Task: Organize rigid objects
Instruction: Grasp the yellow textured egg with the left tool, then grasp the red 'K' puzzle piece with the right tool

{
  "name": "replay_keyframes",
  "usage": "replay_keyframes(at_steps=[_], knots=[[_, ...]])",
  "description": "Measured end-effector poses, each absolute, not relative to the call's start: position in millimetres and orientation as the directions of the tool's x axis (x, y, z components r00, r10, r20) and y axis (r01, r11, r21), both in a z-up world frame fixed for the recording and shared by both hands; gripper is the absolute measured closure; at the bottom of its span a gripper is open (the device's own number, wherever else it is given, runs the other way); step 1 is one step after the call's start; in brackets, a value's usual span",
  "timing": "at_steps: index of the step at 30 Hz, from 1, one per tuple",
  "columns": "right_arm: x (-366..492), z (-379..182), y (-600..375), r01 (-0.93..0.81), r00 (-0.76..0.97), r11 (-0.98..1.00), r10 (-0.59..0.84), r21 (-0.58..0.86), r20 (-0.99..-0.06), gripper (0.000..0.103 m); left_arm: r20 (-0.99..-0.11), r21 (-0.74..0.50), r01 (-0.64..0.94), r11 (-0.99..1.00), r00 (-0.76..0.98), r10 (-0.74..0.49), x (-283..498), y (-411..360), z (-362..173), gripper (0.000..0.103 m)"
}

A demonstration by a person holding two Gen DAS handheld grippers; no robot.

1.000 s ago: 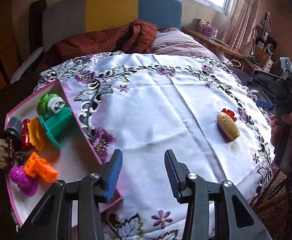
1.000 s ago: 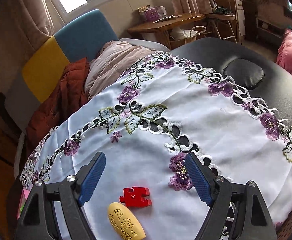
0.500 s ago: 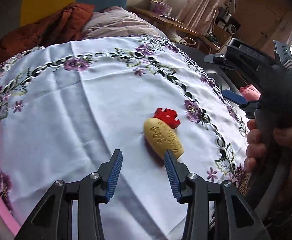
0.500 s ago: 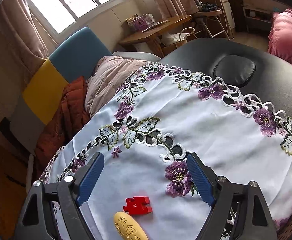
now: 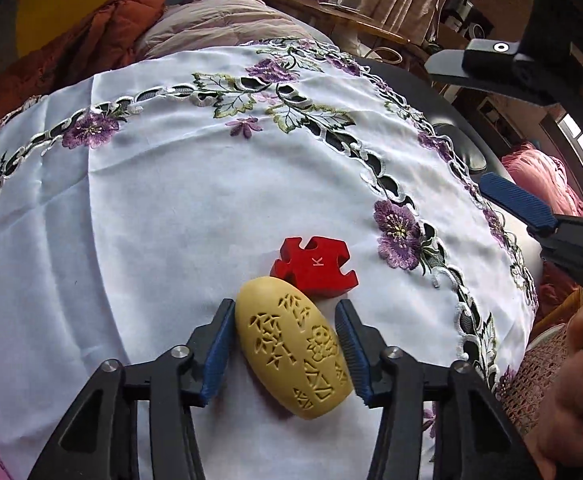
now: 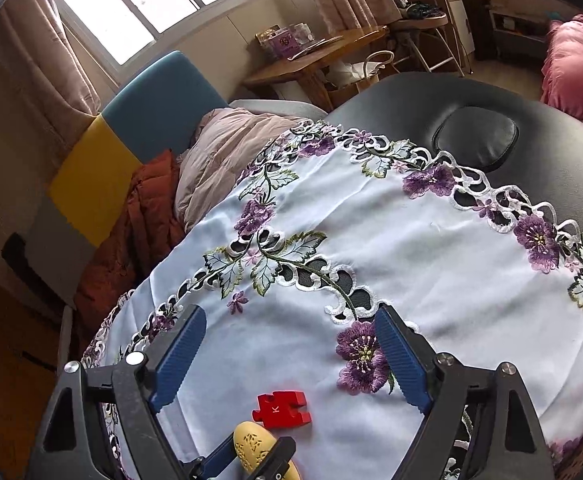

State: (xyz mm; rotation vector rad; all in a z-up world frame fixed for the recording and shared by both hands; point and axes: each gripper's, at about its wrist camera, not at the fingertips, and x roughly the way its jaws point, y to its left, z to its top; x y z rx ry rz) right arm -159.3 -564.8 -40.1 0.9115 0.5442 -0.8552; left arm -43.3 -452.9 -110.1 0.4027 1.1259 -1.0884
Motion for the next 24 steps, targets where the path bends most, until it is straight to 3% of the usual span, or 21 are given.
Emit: replay_keyframes(at_steps=[7,11,20,23,24], knots=[[-146,-55,-564,0.827,0.546,0.360,-0.327,0.433,-0.771,0.016,-0.853,-0.208,0.857,0.472,0.078,-0.517,-32,-403,-98,0.069],[-124,-70,-557,0.814,0.514,0.435,-0.234,0.384,-0.825,0.016,-0.852,-0.185,0.845,0.502,0.116,-0.510,-25,-365,-96,0.070],[-87,-90,-532,0.773,0.381,0.607,-0.214,0.183,-0.899,0.017,-0.836,-0.229,0.811,0.539,0.119,-0.535,-13,-309,-102,0.068],[-80,-98,-527,0.762,0.321,0.637,-0.221,0.113,-0.921,0.019,-0.836,-0.253,0.805,0.536,0.097,-0.540,-13,-306,-106,0.066],[-78,-101,-526,0.756,0.299,0.649,-0.223,0.088,-0.928,0.029,-0.835,-0.251,0.807,0.534,0.098,-0.542,-13,-306,-106,0.066]])
